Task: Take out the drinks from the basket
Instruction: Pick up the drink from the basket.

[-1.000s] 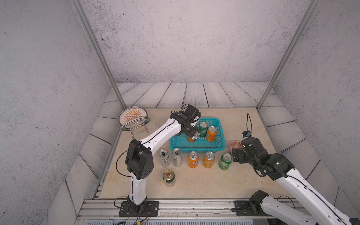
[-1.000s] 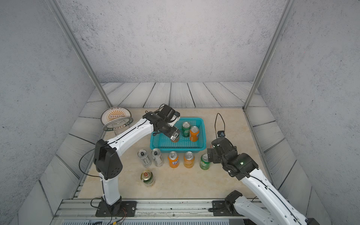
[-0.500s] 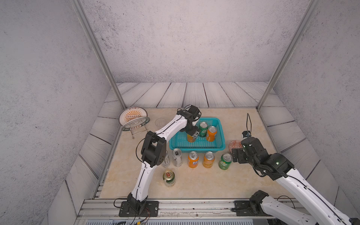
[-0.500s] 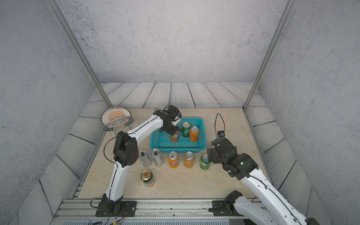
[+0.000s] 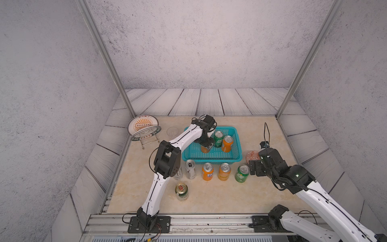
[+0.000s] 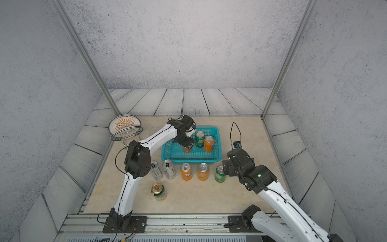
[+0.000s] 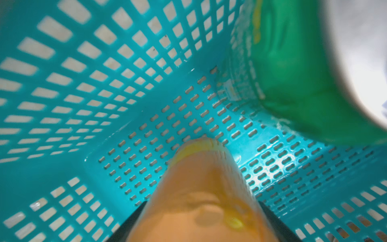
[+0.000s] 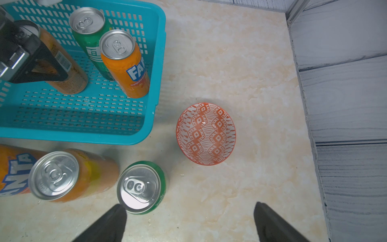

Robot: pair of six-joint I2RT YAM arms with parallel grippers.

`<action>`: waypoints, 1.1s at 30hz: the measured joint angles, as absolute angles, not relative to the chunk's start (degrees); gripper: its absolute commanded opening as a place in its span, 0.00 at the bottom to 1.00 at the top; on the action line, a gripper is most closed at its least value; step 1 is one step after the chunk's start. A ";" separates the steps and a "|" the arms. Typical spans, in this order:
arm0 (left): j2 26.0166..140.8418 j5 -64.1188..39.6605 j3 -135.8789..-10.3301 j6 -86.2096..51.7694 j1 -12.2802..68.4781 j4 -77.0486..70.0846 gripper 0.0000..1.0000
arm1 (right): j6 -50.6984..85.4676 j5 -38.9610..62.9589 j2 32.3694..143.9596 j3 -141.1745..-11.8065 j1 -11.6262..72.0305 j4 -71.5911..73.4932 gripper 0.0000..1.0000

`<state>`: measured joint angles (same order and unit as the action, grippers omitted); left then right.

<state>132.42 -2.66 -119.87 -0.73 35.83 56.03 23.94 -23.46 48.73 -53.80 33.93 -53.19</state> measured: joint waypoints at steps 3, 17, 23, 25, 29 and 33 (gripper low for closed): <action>132.40 -2.63 -119.96 -0.86 35.83 56.16 0.72 | 23.92 -23.46 48.73 -53.80 33.93 -53.19 1.00; 126.61 -1.87 -119.17 -1.10 36.23 59.20 0.67 | 23.90 -23.49 48.60 -53.80 33.93 -53.21 0.99; 118.30 -1.50 -118.63 -1.48 37.80 60.20 0.66 | 23.90 -23.49 47.79 -53.80 33.93 -53.34 0.99; 115.85 -1.17 -118.34 -1.52 38.76 60.36 0.66 | 23.90 -23.49 47.35 -53.80 33.93 -53.39 0.99; 110.78 -0.43 -116.77 -1.56 41.04 60.88 0.66 | 23.90 -23.49 46.59 -53.80 33.93 -53.65 0.99; 105.93 0.64 -114.17 -1.56 43.68 61.41 0.66 | 23.92 -23.49 45.95 -53.80 33.93 -54.13 0.99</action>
<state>105.93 0.64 -114.17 -1.56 43.68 61.41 23.92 -23.49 45.95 -53.80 33.93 -54.13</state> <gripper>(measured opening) 0.719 0.994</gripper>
